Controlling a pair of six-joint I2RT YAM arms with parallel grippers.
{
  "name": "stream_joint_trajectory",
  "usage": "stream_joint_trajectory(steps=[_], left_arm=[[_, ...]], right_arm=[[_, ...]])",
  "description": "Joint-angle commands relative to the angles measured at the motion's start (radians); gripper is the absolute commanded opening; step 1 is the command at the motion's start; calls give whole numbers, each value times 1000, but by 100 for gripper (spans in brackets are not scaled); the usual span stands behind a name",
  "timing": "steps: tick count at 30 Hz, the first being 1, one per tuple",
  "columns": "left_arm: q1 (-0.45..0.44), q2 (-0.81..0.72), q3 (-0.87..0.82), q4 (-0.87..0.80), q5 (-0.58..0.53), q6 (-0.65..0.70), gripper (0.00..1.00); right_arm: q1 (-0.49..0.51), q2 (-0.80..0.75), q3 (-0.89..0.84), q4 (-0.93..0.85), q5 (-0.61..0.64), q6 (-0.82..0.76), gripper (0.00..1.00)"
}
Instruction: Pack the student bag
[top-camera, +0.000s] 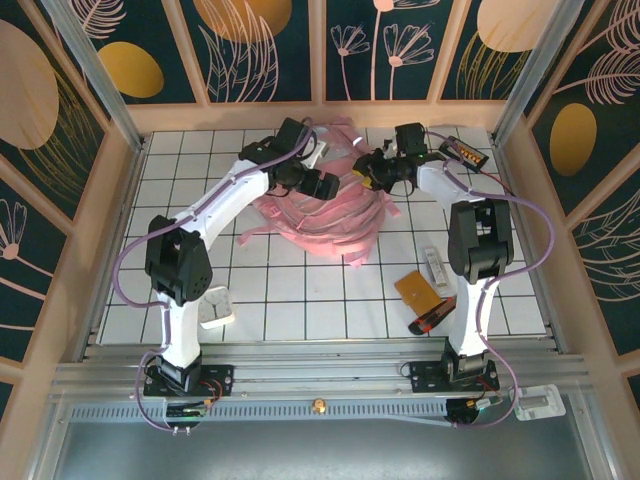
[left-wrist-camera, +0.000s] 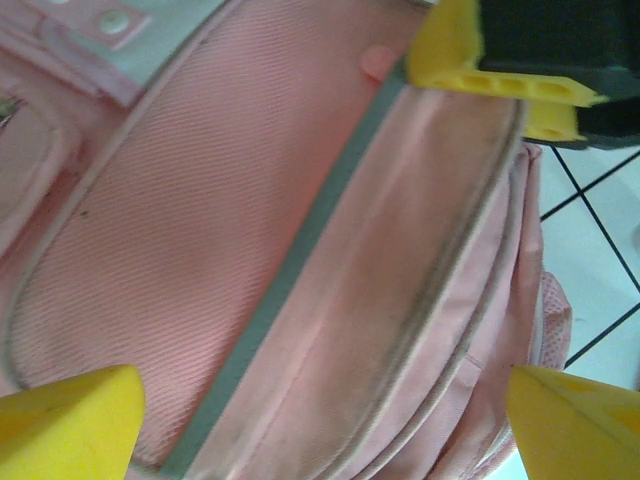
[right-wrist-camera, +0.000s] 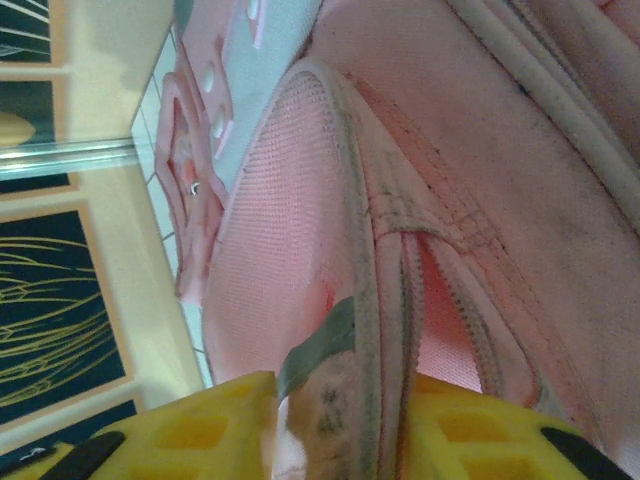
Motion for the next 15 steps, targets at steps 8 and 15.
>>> stream_joint_trajectory(steps=[8, 15], left_arm=[[-64, 112, 64, 49, -163, 117, 92], [-67, 207, 180, -1, -385, 81, 80]], right_arm=[[25, -52, 42, 142, -108, 140, 0], [24, -59, 80, 89, -136, 153, 0]])
